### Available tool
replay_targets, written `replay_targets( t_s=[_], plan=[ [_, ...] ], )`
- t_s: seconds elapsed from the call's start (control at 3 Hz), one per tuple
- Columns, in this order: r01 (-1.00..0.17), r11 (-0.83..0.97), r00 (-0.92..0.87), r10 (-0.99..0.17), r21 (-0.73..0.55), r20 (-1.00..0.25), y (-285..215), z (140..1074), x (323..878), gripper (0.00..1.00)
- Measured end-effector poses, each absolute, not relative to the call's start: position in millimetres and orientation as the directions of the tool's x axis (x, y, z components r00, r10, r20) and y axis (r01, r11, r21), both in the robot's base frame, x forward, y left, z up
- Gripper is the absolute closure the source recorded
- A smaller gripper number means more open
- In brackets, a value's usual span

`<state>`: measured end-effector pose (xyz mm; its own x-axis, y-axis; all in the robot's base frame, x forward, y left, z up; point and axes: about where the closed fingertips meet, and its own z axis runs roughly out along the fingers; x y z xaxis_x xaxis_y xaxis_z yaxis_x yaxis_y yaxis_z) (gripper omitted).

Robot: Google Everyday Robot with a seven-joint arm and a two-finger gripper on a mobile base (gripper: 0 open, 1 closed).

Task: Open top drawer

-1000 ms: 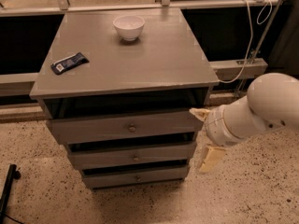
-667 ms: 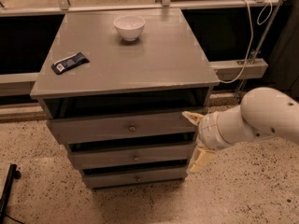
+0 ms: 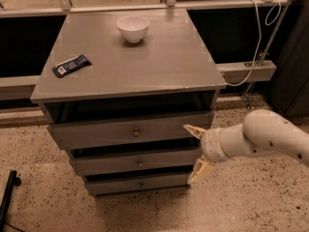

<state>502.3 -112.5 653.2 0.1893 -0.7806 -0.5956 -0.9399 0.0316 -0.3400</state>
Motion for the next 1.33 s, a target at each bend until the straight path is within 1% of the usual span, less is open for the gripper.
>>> replay_targets(
  t_s=[0.33,0.67,1.33],
  plan=[
    [-0.933,-0.012,0.207,-0.838,-0.361,-0.505,-109,668,511,0.00],
    [-0.906,-0.094,0.273,-0.875,-0.413,-0.400,-92,690,527,0.00],
    [-0.878,-0.224,0.338,-0.916,-0.424,-0.217,-68,678,568,0.00]
  ],
)
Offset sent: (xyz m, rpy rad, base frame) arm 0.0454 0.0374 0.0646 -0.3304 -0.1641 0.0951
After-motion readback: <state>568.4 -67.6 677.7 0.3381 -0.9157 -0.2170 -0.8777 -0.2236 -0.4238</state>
